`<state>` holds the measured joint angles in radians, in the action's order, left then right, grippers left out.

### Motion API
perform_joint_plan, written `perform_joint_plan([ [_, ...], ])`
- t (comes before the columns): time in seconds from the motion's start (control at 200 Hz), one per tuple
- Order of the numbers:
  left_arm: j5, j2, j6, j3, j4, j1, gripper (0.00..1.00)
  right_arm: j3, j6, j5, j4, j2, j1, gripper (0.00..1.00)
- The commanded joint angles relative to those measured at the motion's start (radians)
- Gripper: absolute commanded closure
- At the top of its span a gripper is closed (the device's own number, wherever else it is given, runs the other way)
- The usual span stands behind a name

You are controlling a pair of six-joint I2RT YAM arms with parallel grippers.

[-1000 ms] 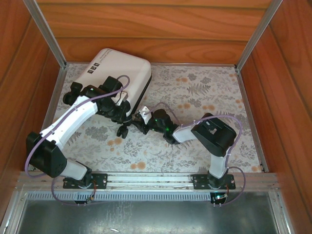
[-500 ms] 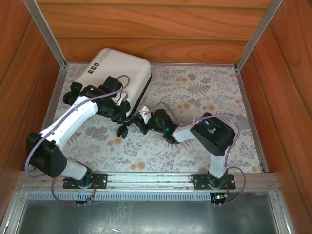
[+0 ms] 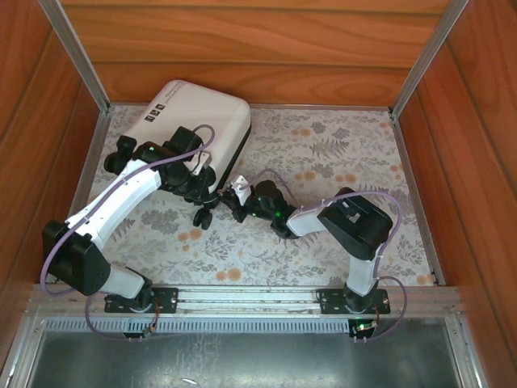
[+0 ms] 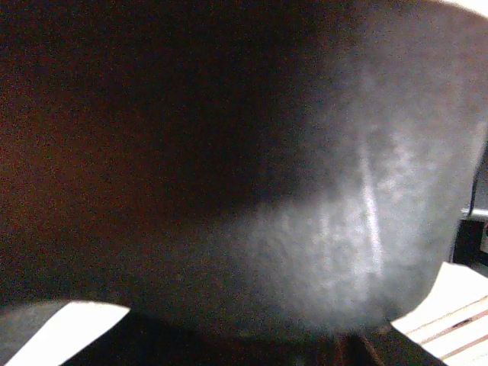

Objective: Pack the luggage

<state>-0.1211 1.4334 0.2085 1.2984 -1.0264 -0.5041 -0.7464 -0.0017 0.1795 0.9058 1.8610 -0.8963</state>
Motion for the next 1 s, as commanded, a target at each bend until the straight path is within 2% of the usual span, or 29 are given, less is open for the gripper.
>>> perform_joint_plan([
  [0.0,0.04,-0.033,0.017,-0.006,0.037,0.007,1.0,0.015,0.0,0.052,0.05,-0.061,-0.003,1.0],
  [0.045,0.043,-0.038,0.019,-0.008,0.038,0.007,1.0,0.016,0.016,0.072,0.045,-0.067,-0.003,0.99],
  [0.07,0.042,-0.04,0.019,-0.01,0.04,0.007,1.0,0.014,0.029,0.078,0.034,-0.069,-0.003,0.93],
  [0.09,0.044,-0.043,0.02,-0.011,0.041,0.007,1.0,0.009,0.041,0.08,0.017,-0.071,-0.003,0.84],
  [0.135,0.044,-0.046,0.023,-0.015,0.043,0.007,1.0,-0.012,0.069,0.067,-0.053,-0.08,-0.003,0.53],
  [0.155,0.043,-0.048,0.024,-0.016,0.045,0.008,1.0,-0.025,0.081,0.057,-0.094,-0.086,-0.003,0.46],
  [0.24,0.041,-0.056,0.029,-0.02,0.047,0.007,1.0,-0.096,0.114,-0.012,-0.347,-0.119,-0.004,0.33],
  [0.32,0.039,-0.066,0.032,-0.026,0.052,0.007,1.0,-0.096,0.115,-0.086,-0.43,-0.152,-0.019,0.24],
  [0.49,0.041,-0.083,0.037,-0.039,0.065,0.009,1.0,-0.049,0.065,-0.316,-0.453,-0.191,-0.092,0.27],
  [0.56,0.041,-0.089,0.037,-0.042,0.07,0.009,1.0,-0.06,0.036,-0.377,-0.456,-0.191,-0.128,0.33],
  [0.72,0.045,-0.096,0.031,-0.057,0.078,0.009,1.0,-0.095,0.002,-0.433,-0.4,-0.121,-0.183,0.41],
  [0.845,0.039,-0.099,0.03,-0.066,0.082,0.01,1.0,-0.135,0.004,-0.557,-0.398,-0.075,-0.202,0.54],
  [0.995,0.035,-0.101,0.029,-0.071,0.086,0.01,1.0,-0.187,0.019,-0.704,-0.441,-0.045,-0.207,0.62],
])
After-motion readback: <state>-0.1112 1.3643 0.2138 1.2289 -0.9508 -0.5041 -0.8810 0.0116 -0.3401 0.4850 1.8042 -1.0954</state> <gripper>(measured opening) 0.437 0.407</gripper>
